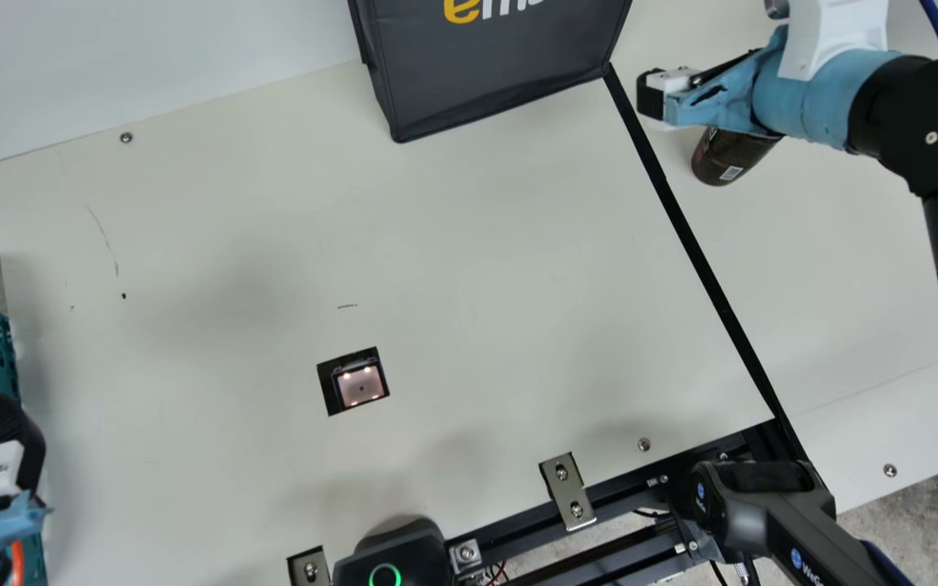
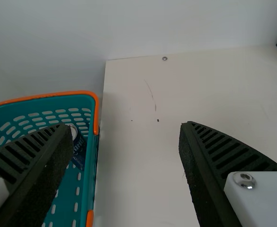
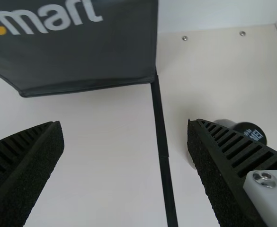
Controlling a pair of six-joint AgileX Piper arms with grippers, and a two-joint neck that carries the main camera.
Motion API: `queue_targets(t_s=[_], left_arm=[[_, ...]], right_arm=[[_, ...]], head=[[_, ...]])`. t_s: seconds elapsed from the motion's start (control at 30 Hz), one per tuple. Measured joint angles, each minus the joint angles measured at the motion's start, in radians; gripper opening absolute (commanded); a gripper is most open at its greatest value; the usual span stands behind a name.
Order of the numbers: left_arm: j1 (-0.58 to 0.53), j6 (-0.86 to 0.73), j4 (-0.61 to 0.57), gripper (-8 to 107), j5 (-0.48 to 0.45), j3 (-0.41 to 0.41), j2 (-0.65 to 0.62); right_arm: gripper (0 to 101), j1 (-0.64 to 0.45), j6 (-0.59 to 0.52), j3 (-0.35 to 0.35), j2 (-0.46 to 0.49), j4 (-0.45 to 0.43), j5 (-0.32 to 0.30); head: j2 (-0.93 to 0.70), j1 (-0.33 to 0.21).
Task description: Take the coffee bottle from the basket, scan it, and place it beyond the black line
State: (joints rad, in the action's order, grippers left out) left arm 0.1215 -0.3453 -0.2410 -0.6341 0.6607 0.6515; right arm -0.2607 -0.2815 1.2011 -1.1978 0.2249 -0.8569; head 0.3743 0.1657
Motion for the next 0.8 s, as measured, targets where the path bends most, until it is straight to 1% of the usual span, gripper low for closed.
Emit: queue_targets(t_s=[0.37, 0.6, 0.8], left_arm=[[0.0, 0.0, 0.0, 90, 0.0, 0.0, 0.0], [0.0, 0.0, 0.0, 90, 0.0, 0.0, 0.0], [0.0, 0.0, 0.0, 90, 0.0, 0.0, 0.0]], right_arm=[[91, 0.132, 0.11, 0.043, -0.003, -0.07, -0.003], [91, 0.184, 0.147, 0.063, -0.005, -0.098, -0.001], [91, 0.205, 0.161, 0.075, -0.005, -0.114, 0.001]], head=[[0.0, 0.0], [0.0, 0.0], [0.0, 0.0]])
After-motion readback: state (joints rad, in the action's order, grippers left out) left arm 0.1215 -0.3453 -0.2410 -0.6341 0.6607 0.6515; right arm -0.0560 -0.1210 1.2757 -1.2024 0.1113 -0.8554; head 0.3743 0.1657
